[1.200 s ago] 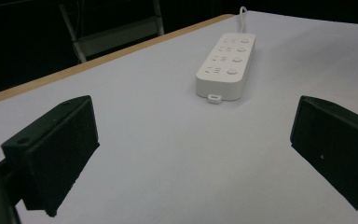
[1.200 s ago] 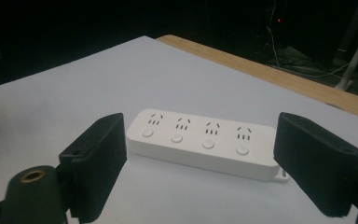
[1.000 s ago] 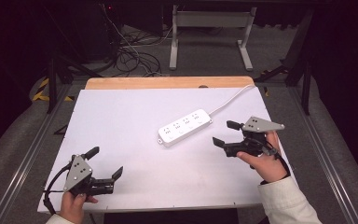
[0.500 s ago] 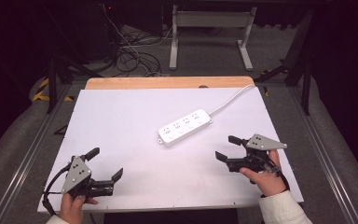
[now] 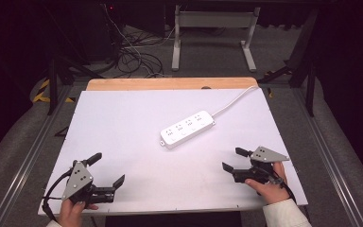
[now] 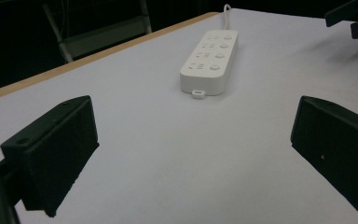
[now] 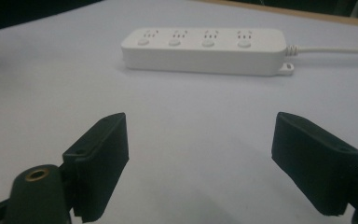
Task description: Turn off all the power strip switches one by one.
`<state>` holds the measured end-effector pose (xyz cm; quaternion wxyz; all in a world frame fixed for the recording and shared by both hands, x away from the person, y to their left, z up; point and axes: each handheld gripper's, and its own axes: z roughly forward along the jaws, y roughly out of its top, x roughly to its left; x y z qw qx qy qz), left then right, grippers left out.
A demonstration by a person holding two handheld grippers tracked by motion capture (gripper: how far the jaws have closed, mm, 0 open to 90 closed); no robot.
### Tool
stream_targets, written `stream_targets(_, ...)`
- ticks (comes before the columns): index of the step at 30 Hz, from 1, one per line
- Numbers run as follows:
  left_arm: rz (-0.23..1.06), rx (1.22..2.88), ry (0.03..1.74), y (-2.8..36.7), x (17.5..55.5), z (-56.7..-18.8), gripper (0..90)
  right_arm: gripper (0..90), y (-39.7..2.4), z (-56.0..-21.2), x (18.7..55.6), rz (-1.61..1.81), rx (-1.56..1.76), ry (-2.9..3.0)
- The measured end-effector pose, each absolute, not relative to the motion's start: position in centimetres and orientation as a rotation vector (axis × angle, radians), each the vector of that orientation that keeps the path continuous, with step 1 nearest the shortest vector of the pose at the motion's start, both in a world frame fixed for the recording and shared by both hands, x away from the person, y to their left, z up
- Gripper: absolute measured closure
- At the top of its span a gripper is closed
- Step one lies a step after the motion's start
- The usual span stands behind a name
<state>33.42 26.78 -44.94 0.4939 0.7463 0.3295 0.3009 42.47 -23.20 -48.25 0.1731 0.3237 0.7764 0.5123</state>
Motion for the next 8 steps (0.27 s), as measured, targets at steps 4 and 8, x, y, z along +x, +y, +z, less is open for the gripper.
stream_targets(4, 0.681, 1.829, 0.815, 26.87, 34.16, -45.46, 1.4, 20.1, -23.37, -48.46, 42.45, 1.427, 0.978, 2.223)
stream_targets(8, 0.647, 1.817, 0.835, 26.87, 34.44, -45.6, 1.3, 19.9, -23.29, -48.22, 42.43, 1.448, 0.978, 2.209)
